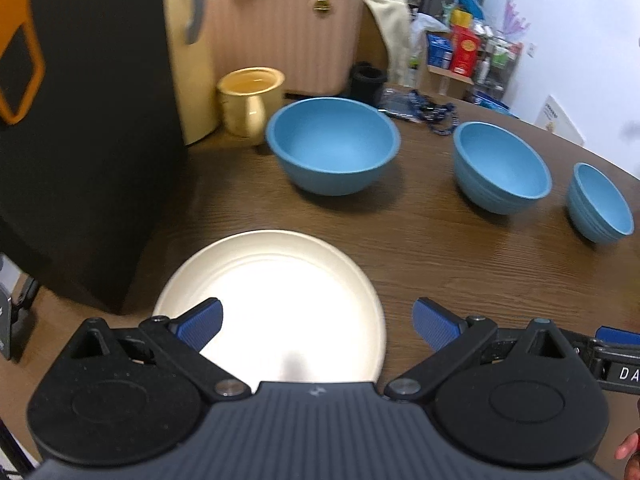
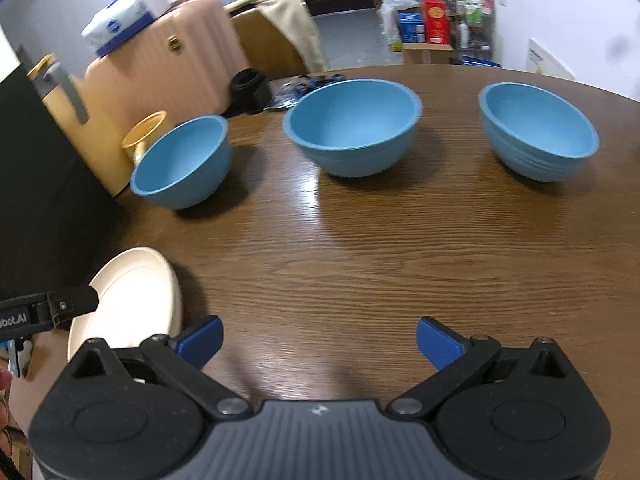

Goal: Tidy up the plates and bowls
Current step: 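Move both grippers to the rim of the cream plate beside the red-labelled bottle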

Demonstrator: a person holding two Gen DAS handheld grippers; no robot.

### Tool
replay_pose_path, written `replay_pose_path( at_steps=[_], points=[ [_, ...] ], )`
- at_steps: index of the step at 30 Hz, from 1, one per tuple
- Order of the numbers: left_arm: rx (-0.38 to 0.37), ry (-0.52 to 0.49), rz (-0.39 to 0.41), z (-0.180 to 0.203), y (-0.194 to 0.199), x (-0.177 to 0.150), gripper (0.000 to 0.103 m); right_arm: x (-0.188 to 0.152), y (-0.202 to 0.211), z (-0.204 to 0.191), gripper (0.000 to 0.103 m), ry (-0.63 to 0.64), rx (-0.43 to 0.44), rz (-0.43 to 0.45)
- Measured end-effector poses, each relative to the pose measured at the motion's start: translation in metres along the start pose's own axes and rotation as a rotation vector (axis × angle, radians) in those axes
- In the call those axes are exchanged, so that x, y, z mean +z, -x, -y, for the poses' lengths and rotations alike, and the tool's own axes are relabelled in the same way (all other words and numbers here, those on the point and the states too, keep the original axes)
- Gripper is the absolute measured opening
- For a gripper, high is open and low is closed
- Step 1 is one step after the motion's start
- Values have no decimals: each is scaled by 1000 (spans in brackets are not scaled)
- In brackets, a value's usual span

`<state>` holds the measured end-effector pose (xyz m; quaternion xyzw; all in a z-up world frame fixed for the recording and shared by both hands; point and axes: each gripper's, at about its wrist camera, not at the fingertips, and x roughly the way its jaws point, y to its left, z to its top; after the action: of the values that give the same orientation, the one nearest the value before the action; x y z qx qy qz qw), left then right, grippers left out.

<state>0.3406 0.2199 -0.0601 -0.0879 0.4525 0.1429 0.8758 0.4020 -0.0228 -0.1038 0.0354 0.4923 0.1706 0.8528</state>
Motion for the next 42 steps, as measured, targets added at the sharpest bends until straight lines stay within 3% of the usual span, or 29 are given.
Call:
replay_pose_path(
  at_steps=[42],
  points=[
    [-260, -307, 2, 298, -3, -19, 103, -32, 102, 285, 103, -339, -254, 130]
  ],
)
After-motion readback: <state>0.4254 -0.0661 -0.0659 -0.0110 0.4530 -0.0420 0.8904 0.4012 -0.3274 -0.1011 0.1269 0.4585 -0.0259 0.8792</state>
